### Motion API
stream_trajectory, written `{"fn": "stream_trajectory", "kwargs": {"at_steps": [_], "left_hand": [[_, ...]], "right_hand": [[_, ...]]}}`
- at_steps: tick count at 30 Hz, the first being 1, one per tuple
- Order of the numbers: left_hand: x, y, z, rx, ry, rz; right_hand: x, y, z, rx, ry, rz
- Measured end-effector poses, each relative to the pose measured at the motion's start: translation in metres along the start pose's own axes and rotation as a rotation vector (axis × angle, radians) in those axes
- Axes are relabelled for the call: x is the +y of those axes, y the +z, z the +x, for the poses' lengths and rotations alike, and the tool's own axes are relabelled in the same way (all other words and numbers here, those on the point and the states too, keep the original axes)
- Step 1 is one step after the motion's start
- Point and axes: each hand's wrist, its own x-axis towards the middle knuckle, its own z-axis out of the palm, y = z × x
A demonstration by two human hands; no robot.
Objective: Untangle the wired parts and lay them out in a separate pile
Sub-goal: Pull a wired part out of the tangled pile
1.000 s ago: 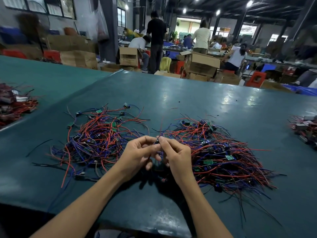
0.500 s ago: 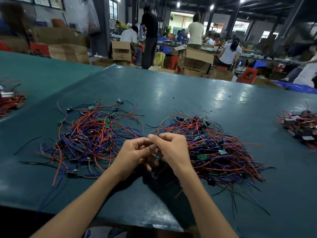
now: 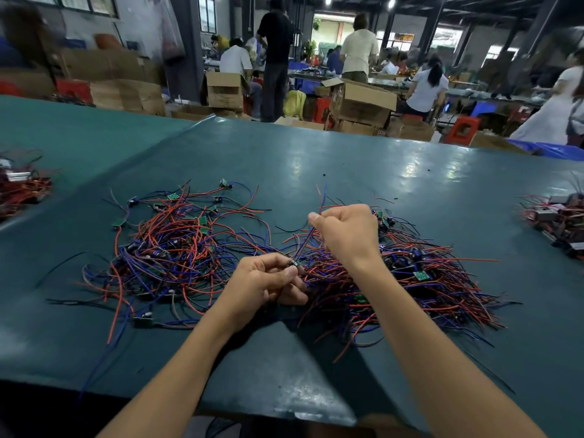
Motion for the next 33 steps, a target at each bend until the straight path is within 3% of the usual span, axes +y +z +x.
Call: {"fn": "stream_trajectory", "kwargs": {"at_steps": [6, 15, 21, 25, 29, 33], "left_hand": [[0.004, 0.004, 0.002, 0.061, -0.029, 0.015], [0.006, 0.006, -0.001, 0.097, -0.022, -0.005], [0.005, 0.005, 0.003, 0.121, 0.037, -0.163], [0.014, 0.006, 0.008, 0.053, 0.132, -0.345], [0.02, 0.002, 0.009, -0.144, 0.042, -0.531], [0.019, 0.004, 0.007, -0.051, -0.019, -0.556]], "right_hand": [[0.013, 0.008, 0.019, -0.031, -0.012, -0.105], [0.011, -0.005, 0.053, 0.102, 0.226, 0.107], [-0.026, -0.004, 0.003, 0.105, 0.09, 0.213], [-0.029, 0.006, -0.053, 0.046, 0.01, 0.197], [-0.022, 0.018, -0.082, 0.046, -0.072, 0.226], [-0.018, 0.031, -0.08, -0.1, -0.001, 0.189]]}}
